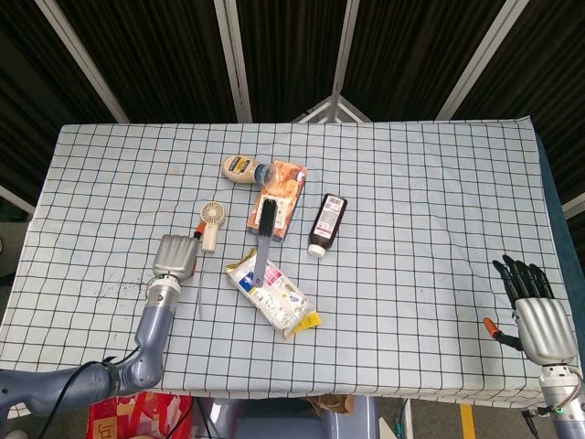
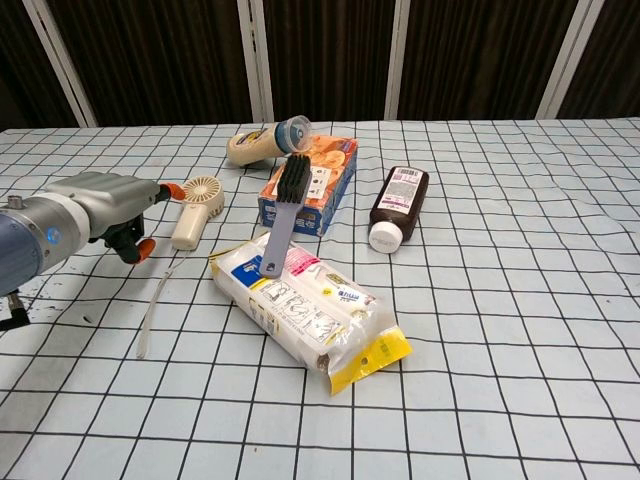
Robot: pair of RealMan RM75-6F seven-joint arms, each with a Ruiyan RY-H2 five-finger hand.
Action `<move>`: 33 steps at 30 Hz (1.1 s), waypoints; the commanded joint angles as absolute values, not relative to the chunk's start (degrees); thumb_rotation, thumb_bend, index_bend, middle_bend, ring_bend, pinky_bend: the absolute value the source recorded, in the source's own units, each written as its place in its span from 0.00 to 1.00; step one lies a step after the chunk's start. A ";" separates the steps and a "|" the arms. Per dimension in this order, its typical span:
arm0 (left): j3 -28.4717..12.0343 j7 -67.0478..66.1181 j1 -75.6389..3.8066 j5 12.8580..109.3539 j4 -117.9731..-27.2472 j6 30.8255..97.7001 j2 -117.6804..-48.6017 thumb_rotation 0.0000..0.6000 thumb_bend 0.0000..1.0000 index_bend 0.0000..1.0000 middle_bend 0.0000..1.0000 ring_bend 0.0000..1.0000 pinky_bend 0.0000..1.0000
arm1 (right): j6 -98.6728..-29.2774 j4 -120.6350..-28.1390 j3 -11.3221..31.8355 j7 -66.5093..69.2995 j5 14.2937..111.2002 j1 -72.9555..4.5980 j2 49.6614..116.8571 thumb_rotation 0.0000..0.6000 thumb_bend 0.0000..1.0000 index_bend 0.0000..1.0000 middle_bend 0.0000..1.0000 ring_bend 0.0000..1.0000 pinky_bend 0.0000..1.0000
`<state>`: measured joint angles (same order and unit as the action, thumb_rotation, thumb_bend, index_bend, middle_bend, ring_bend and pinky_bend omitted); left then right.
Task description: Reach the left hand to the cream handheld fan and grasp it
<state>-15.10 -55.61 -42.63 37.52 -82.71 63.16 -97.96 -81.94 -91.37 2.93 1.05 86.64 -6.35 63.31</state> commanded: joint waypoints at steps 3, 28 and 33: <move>-14.42 -55.16 -43.10 37.29 -82.47 63.23 -98.17 1.00 0.71 0.09 0.88 0.70 0.70 | -81.98 -91.40 2.93 0.97 86.63 -6.35 63.33 1.00 0.28 0.01 0.00 0.00 0.00; -12.12 -53.87 -44.82 36.46 -80.53 64.09 -99.78 1.00 0.71 0.09 0.88 0.70 0.70 | -81.94 -91.41 2.89 1.16 86.62 -6.37 63.27 1.00 0.28 0.02 0.00 0.00 0.00; -11.72 -53.43 -44.74 36.45 -80.06 64.38 -99.85 1.00 0.71 0.09 0.88 0.70 0.70 | -81.91 -91.44 2.90 1.09 86.57 -6.38 63.27 1.00 0.28 0.01 0.00 0.00 0.00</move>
